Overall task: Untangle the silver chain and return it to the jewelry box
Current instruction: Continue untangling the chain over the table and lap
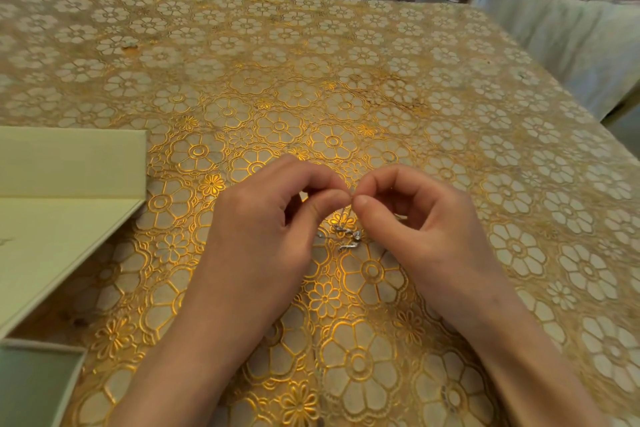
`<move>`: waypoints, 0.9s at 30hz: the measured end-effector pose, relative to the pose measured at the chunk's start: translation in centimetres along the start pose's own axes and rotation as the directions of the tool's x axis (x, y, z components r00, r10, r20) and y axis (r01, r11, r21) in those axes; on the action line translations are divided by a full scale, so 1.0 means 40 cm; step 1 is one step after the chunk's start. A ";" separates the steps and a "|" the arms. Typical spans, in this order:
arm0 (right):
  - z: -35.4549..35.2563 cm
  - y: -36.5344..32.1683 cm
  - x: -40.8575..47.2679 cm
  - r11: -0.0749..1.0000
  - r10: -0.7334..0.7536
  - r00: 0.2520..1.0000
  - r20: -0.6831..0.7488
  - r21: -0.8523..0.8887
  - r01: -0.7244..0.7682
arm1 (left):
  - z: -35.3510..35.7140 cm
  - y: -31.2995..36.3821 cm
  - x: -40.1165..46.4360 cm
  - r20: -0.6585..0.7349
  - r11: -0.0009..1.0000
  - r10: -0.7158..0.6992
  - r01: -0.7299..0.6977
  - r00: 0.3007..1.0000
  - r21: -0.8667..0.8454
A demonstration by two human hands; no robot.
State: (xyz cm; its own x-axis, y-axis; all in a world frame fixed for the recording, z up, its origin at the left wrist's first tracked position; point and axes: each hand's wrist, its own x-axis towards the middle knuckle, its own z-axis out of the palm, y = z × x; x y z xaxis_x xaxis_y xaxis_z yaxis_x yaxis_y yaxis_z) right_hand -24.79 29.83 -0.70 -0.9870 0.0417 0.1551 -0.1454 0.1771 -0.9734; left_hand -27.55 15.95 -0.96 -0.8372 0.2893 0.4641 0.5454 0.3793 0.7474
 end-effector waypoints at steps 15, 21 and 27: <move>0.006 0.009 0.000 1.000 -0.029 0.998 -0.061 -0.007 0.029 | 0.000 0.009 -0.005 -0.002 0.997 -0.063 0.063 0.998 -0.049; 0.014 0.019 0.001 0.974 -0.142 0.985 -0.095 -0.191 0.122 | 0.005 -0.001 -0.006 -0.006 0.994 -0.105 0.105 0.994 -0.016; 0.019 0.027 0.001 0.887 -0.296 0.949 -0.110 -0.400 0.231 | 0.001 0.003 -0.005 0.002 0.994 -0.105 0.105 0.994 -0.021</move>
State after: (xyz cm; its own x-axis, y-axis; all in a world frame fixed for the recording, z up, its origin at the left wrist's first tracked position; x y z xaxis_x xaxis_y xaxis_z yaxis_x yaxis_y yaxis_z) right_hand -25.04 29.26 -1.86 -0.8859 0.0950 0.4540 -0.3295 0.5600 -0.7601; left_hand -27.31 15.97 -0.99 -0.8897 0.2499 0.3820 0.4535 0.3890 0.8019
